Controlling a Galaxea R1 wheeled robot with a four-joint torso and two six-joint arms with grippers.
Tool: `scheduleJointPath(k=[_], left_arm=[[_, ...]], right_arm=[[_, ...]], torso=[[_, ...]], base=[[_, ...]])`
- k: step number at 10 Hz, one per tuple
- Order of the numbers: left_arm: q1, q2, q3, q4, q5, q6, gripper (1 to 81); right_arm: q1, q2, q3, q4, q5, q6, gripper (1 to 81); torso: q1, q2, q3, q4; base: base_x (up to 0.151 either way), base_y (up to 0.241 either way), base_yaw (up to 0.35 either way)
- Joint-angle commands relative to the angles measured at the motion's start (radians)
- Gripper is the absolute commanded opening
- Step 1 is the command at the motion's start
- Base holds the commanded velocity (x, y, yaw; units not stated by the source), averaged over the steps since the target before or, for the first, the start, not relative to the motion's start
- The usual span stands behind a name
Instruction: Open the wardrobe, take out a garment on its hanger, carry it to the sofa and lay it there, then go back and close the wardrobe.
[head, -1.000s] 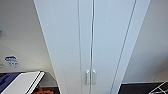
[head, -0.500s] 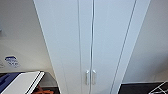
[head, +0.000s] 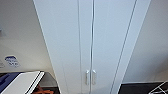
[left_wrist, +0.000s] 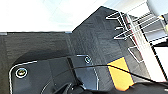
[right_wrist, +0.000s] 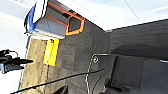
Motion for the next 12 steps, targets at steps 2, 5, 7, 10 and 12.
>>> scheduleJointPath(k=[2,5,7,10,12], left_arm=[[-0.133,-0.109,0.112,0.015,0.059,0.003,81.1],[-0.203,-0.161,0.193,0.055,0.059,0.003,81.1],[-0.225,-0.177,0.222,0.053,0.049,-0.001,81.1],[-0.298,-0.206,0.235,0.055,0.055,-0.005,81.1],[-0.376,-0.229,0.258,0.042,0.059,-0.005,81.1]], right_arm=[[0.128,-0.088,0.107,0.003,-0.051,0.0,81.1],[0.197,-0.14,0.179,0.003,-0.051,0.002,81.1],[0.226,-0.15,0.191,0.004,-0.051,0.003,81.1],[0.307,-0.154,0.2,0.032,-0.086,0.005,81.1],[0.377,-0.154,0.219,0.043,-0.095,0.005,81.1]], torso=[[0.0,0.0,0.0,0.0],[0.0,0.0,-0.001,0.0],[0.0,0.0,-0.001,0.0],[0.0,0.0,-0.001,0.0],[0.0,0.001,-0.001,0.0]], base=[[0.0,0.0,0.0],[0.0,0.0,0.0],[0.0,0.0,0.0],[0.0,0.0,0.0],[0.0,0.0,0.0]])
